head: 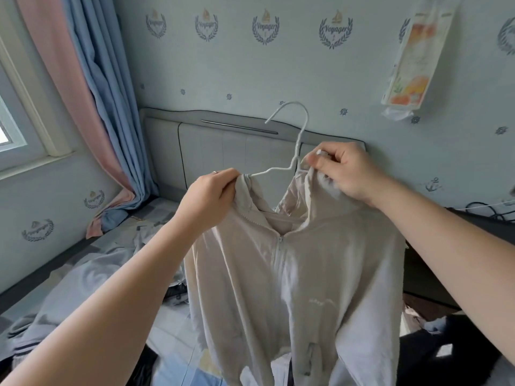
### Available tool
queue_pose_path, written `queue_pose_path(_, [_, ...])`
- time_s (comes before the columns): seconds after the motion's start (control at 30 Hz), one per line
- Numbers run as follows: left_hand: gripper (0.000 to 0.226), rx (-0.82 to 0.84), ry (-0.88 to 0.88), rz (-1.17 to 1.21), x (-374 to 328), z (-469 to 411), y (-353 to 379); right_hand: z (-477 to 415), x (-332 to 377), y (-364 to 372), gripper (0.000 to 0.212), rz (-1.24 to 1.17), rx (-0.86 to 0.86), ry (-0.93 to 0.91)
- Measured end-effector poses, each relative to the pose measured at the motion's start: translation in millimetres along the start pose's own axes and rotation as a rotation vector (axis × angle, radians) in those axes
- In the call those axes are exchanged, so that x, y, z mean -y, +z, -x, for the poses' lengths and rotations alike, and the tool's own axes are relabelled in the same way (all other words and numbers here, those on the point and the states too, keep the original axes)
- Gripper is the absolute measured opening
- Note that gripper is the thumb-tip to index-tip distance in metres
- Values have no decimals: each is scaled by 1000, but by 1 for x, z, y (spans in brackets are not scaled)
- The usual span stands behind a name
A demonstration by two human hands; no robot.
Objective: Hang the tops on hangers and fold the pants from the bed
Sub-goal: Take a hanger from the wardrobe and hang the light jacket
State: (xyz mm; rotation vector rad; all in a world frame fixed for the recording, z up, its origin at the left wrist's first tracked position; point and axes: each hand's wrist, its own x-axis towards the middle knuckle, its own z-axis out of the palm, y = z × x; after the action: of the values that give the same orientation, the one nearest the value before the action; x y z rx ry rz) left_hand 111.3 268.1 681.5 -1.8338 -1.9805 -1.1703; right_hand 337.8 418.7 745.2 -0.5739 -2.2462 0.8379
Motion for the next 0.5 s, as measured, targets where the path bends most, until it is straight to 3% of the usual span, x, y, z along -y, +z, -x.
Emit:
queue_pose_path(0.17, [17, -100, -110, 29, 14, 0, -14, -5, 1, -28, 37, -76, -271, 86])
queue_pose_path(0.3, [15, -145, -172, 50, 15, -3, -14, -5, 2, -24, 59, 317, 201, 387])
queue_pose_path(0.33, [15, -160, -184, 50, 18, -3, -14, -3, 1, -26, 61, 317, 236, 430])
queue_pose_path(0.5, [16, -244, -267, 118, 36, 3, -23, 13, -23, -32, 24, 91, 64, 223])
